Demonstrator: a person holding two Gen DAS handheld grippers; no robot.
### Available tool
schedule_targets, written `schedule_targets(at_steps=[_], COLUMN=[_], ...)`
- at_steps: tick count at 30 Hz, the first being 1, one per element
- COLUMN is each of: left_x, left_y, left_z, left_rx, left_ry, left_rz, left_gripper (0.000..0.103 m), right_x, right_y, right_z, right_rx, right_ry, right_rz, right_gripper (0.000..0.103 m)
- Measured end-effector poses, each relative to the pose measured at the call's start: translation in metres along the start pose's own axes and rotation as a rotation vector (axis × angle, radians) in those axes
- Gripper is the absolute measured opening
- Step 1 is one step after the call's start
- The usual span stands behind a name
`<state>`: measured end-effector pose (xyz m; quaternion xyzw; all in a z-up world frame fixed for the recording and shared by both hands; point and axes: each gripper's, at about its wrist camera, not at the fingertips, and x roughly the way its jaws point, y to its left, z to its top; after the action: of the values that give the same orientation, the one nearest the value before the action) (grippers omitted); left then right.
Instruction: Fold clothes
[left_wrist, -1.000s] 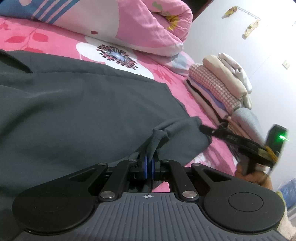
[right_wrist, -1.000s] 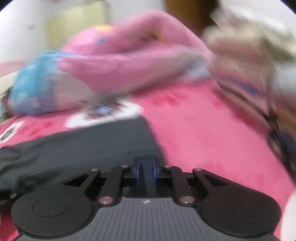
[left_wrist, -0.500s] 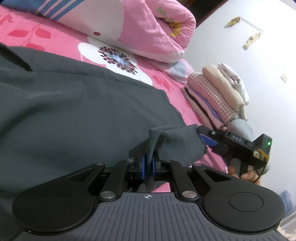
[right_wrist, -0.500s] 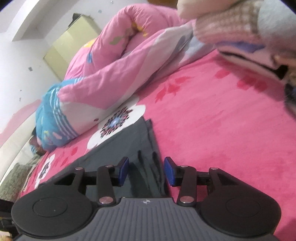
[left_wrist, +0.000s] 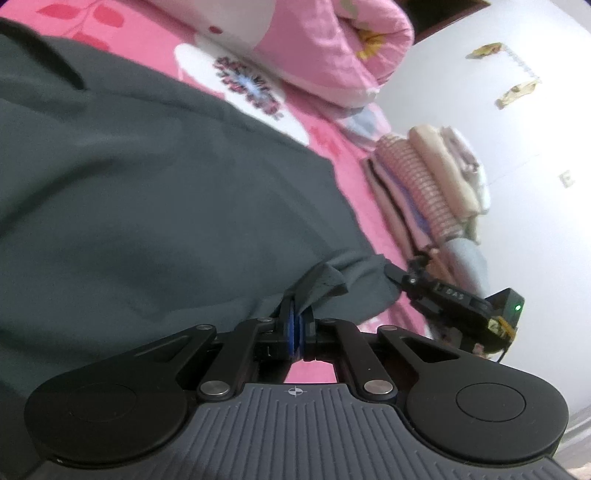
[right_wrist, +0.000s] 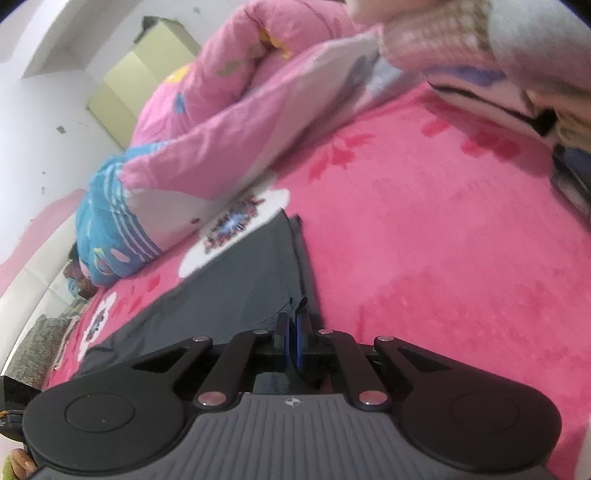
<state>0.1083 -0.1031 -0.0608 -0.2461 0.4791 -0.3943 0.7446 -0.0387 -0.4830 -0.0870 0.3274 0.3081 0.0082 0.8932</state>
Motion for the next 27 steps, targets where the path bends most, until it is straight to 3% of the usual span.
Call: schedule_targets(at_steps=[7, 12, 15, 22, 27], left_x=[0.005, 0.006, 0.005, 0.002, -0.016], left_y=[0.008, 0.015, 0.016, 0.011, -0.02], left_z=[0.001, 0.003, 0.003, -0.001, -0.017], left_rx=[-0.052, -0.131, -0.137, -0.075, 0.211], left_ry=[0.025, 0.034, 0.031, 0.001, -0.136], left_rz=[0.023, 0.012, 0.009, 0.024, 0.136], left_gripper=[0.002, 0.001, 0.001, 0.003, 0.006], right_x=[0.005, -0.029, -0.056, 0.001, 0.05], right_y=[0.0, 0.023, 0.052, 0.122, 0.115], right_z=[0.0, -0.004, -0.017, -0.058, -0.058], right_rx=[-0.002, -0.094, -0.212, -0.487, -0.364], right_ry=[-0.002, -0.182, -0.277, -0.018, 0.06], right_rz=[-0.025, -0.124, -0.059, 0.048, -0.032], right_gripper=[0.006, 0.007, 0.007, 0.007, 0.005])
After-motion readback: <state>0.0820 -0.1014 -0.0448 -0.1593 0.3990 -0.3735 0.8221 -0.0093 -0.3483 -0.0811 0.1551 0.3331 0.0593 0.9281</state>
